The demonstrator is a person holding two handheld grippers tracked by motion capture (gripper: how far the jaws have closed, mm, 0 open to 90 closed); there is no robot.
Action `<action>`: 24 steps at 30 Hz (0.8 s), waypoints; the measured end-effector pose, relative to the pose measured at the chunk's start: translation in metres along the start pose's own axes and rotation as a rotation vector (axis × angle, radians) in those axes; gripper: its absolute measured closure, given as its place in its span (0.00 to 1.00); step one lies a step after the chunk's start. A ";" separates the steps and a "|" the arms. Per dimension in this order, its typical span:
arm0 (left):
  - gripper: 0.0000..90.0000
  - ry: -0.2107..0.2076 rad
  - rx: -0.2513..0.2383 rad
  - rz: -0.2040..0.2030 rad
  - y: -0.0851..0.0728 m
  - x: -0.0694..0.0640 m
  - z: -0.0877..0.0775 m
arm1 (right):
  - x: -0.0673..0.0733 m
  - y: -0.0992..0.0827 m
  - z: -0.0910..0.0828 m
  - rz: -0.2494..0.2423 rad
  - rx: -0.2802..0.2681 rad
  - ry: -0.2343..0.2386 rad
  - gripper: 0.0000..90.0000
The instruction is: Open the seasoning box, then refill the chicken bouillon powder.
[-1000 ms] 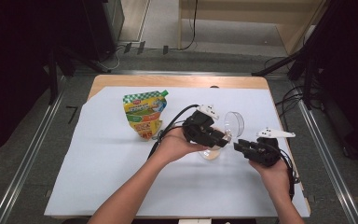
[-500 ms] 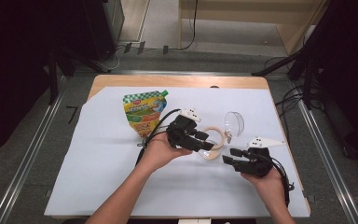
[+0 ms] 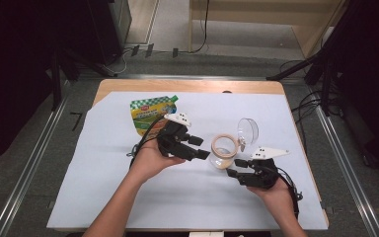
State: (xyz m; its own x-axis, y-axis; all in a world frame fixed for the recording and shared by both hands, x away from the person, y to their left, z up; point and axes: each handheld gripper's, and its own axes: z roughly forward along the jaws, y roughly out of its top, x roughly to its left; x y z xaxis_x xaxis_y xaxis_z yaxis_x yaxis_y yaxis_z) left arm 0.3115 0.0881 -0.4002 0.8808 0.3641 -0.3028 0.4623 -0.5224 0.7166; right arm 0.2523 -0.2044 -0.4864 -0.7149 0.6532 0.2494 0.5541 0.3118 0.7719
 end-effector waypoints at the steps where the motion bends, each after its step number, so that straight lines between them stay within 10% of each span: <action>1: 0.46 0.000 0.000 0.000 0.000 0.000 0.000 | 0.000 0.000 0.000 0.000 0.000 0.000 0.55; 24: 0.46 0.082 -0.067 -0.118 -0.027 0.037 -0.076 | 0.019 0.003 0.011 -0.094 0.030 0.060 0.56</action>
State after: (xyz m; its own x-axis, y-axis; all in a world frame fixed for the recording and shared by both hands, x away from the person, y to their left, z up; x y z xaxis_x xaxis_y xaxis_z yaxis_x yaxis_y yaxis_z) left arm 0.3238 0.1743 -0.3833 0.8077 0.4837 -0.3371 0.5521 -0.4201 0.7202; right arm 0.2454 -0.1835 -0.4859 -0.7880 0.5780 0.2121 0.4955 0.3908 0.7757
